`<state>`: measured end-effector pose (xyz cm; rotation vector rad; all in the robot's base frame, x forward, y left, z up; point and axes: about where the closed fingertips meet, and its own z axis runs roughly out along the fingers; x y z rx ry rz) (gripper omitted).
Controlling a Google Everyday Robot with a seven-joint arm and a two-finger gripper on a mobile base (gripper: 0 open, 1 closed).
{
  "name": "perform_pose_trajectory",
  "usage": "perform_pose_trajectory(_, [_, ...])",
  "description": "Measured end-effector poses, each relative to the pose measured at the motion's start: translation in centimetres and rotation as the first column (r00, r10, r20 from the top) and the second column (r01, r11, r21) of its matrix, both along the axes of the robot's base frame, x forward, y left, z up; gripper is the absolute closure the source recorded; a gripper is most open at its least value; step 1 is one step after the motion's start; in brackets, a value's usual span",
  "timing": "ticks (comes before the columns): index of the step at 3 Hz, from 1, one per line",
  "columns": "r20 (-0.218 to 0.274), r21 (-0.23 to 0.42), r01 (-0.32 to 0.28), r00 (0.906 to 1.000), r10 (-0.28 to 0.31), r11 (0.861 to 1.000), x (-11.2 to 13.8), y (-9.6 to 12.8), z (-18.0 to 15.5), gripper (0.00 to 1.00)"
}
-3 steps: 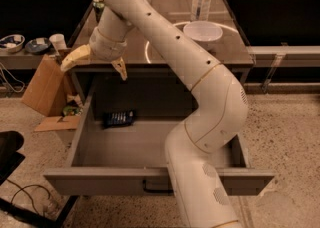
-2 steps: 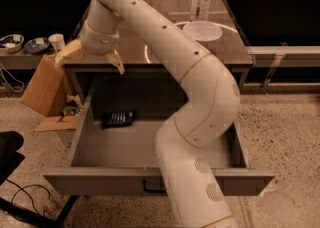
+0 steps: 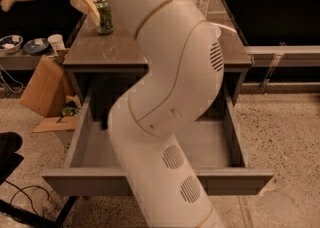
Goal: Place rxbar blueberry into top drawer
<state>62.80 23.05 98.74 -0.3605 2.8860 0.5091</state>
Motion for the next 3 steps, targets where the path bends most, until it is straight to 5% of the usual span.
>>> perform_pose_trajectory(1, [0.022, 0.077, 0.11, 0.9935, -0.112, 0.991, -1.5, -2.9, 6.6, 0.0])
perform_pose_trajectory(2, [-0.036, 0.165, 0.212, 0.9773, -0.209, 0.963, -1.8, -8.9, 8.9, 0.0])
perform_pose_trajectory(3, [-0.113, 0.244, 0.243, 0.9686, -0.222, 0.939, -4.2, -13.1, 9.5, 0.0])
